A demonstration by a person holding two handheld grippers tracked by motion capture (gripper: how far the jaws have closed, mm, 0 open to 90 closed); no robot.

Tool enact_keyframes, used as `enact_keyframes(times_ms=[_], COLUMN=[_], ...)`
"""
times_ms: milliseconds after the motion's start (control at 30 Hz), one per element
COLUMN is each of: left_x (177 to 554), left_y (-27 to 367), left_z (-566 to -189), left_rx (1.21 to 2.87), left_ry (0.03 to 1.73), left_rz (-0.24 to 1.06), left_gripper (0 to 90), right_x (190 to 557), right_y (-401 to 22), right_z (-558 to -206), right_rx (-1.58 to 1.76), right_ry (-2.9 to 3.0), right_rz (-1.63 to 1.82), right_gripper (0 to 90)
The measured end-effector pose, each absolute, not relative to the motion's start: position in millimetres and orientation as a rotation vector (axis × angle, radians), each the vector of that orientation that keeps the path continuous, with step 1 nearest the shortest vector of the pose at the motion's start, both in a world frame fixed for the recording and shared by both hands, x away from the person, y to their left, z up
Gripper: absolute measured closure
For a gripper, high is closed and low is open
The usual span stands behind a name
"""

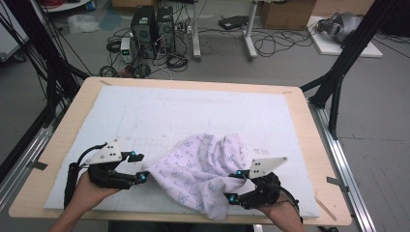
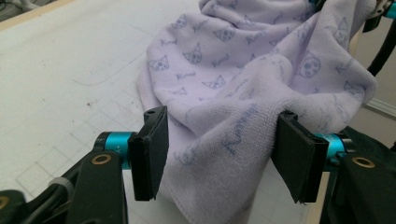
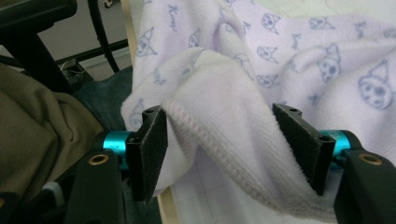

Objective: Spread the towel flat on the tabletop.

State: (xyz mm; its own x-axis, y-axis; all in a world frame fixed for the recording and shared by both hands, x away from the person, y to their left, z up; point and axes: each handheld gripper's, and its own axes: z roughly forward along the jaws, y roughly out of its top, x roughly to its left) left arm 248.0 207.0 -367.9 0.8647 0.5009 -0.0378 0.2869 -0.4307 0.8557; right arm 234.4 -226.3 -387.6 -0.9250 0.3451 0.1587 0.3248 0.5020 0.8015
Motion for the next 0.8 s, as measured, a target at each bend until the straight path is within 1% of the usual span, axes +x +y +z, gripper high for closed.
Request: enact_keyframes(times_ms=[167, 433, 667, 700, 800], left_x=[239.0, 240.3, 258.4, 267.8, 276.7], left_y=[211.5, 209.2, 193.8, 186.2, 178.7], left_z=[-368.6, -367.3, -366.9, -368.7, -371.0], left_rx=[2.052, 2.049, 2.047, 2.051, 2.055], left_ry=[0.553, 0.541, 0.537, 0.532, 0.531], left_rz=[0.263, 0.257, 0.242, 0.236, 0.230], left_gripper=[38.4, 37.9, 38.2, 38.4, 39.7], right_x=[231.1, 233.8, 241.5, 244.0, 249.1], right_y=[-232.5, -227.4, -218.8, -215.2, -210.7], right_z=[-391.4, -386.2, -382.6, -380.3, -376.4], right_rx=[0.665, 0.633, 0.615, 0.606, 0.585], right_ry=[2.638, 2.564, 2.536, 2.525, 2.510], right_rz=[1.476, 1.520, 1.557, 1.566, 1.579], right_gripper=[34.4, 29.8, 28.2, 28.3, 28.5])
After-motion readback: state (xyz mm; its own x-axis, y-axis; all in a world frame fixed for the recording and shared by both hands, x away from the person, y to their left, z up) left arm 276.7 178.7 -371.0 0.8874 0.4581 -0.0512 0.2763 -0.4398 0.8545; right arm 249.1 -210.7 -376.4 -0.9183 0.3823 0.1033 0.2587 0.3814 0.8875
